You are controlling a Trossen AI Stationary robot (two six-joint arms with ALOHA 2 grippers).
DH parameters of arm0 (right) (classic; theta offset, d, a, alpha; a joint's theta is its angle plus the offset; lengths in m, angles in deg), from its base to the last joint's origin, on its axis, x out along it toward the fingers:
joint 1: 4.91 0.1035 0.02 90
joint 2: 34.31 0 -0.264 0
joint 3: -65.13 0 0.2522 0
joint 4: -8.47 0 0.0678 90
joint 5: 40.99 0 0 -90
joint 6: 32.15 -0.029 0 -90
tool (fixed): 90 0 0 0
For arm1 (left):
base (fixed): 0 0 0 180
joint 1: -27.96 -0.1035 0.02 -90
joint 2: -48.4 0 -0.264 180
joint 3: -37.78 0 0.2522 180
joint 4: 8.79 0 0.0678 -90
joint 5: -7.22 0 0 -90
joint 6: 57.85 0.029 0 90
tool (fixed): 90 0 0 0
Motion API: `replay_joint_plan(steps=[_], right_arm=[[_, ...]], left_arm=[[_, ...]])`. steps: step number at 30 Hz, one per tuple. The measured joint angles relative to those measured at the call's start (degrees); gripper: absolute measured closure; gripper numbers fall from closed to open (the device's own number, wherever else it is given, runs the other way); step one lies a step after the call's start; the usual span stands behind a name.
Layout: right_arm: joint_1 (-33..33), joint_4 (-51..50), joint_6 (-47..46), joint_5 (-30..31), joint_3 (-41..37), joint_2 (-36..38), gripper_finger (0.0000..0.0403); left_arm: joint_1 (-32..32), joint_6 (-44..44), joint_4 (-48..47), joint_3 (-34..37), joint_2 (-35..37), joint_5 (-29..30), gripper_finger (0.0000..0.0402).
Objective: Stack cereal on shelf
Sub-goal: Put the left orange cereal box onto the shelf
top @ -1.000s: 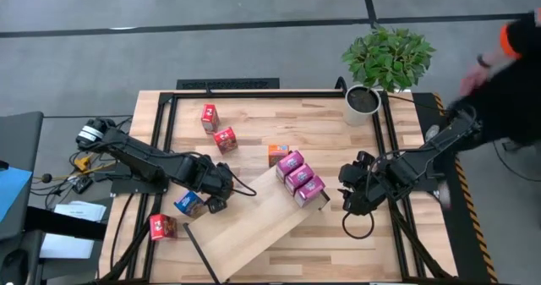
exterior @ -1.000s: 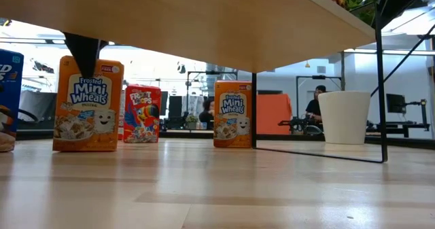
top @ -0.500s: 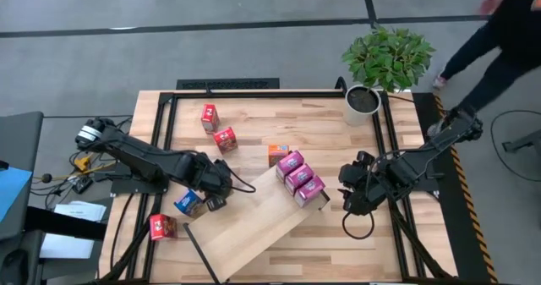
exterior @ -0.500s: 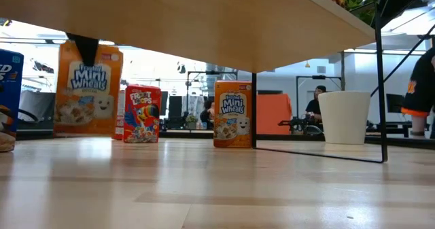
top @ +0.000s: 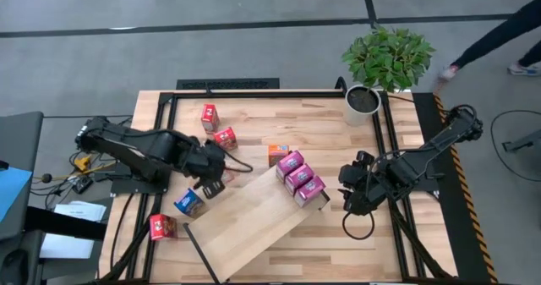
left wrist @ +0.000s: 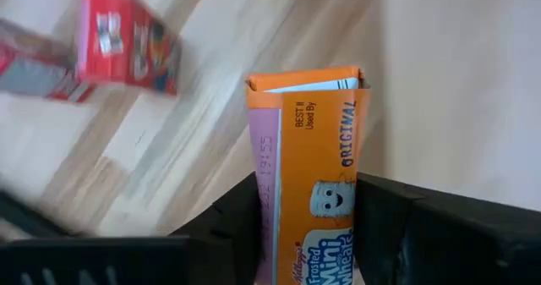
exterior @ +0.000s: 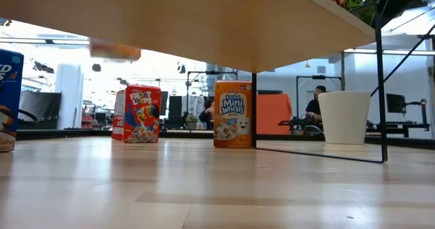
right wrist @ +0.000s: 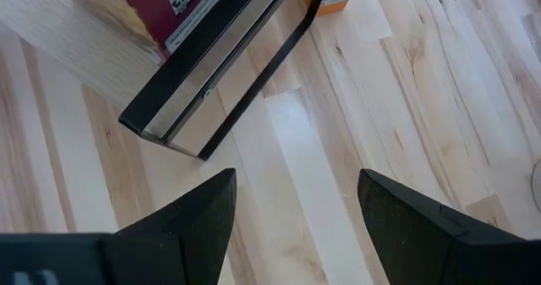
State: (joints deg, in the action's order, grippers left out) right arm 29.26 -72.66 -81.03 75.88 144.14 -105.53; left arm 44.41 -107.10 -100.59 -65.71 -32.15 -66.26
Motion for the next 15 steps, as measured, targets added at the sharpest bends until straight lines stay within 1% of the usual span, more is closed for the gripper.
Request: replay_joint_plan(steps=[5,9,12,15], right_arm=[[0.00,0.15,-0.04,0.00,0.00,0.00,0.0128],[0.00,0.15,-0.15,0.00,0.00,0.00,0.0128],[0.00,0.15,-0.15,0.00,0.00,-0.02,0.0128],[0.00,0.18,-0.18,0.00,0.00,-0.01,0.0128]], left_arm=[[-0.06,-2.01,1.12,-7.00,0.00,2.80,0.0275],[-0.06,-2.06,7.58,-8.86,0.01,3.23,0.0275],[0.00,-1.97,14.38,-8.62,-0.94,1.06,0.0275],[0.07,-1.11,21.71,-8.52,-3.04,-3.70,0.0275]])
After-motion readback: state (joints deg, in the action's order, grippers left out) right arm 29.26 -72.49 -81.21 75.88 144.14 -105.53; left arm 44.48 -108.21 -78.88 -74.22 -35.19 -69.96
